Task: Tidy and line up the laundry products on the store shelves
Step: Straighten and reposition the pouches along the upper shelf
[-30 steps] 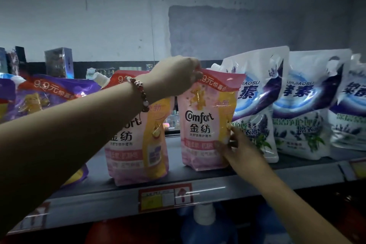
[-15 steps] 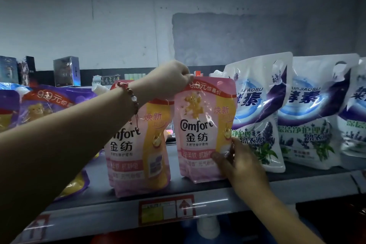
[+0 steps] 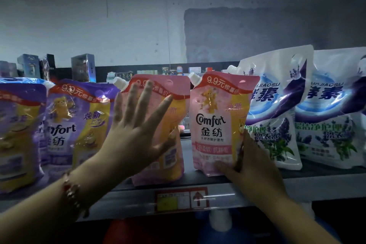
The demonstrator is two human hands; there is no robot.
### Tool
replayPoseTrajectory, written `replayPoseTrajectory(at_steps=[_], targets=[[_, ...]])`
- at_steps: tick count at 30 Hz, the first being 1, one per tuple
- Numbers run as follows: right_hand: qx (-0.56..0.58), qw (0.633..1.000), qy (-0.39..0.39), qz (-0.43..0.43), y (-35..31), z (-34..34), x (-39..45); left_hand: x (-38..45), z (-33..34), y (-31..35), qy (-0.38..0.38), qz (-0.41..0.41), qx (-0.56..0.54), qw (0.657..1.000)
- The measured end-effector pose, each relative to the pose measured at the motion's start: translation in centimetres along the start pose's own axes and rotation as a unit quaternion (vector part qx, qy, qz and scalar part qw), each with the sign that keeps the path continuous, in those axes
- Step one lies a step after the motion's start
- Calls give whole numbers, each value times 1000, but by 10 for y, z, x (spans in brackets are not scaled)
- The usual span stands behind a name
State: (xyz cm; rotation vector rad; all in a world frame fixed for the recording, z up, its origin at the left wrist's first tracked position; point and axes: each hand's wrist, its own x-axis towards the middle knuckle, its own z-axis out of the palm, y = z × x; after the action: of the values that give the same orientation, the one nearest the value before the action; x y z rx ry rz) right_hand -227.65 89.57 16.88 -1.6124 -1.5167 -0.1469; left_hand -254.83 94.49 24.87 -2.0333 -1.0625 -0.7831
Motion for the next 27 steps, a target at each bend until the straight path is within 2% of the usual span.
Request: replayPoseTrajectory(at_steps=[4,8,12,14,18,23,27], targets=[[-9,1000,0,23,-6,3,2,-35,16,-10,-46,-85,-84,992],[-29,998,-15,55,-16,7,5,-37,20,-13,-42,-72,-87,993],[19,995,-51,78,-28,-6,1,-34,21,-9,-38,-75,-98,992],[8,995,-67,79,-33,-15,-4,-35,22,-7,-32,-70,-104,992],[-86,988,-104,75,-49,-33,-21,-44,19,-1,-31,-58,-106,992],[-248,958,-145,17,-71,-48,-50,-68,3,21,-31,-38,-126,991],[-313,932,-182,-6,-86,-60,-73,-76,-9,41,-71,-17,-136,988]])
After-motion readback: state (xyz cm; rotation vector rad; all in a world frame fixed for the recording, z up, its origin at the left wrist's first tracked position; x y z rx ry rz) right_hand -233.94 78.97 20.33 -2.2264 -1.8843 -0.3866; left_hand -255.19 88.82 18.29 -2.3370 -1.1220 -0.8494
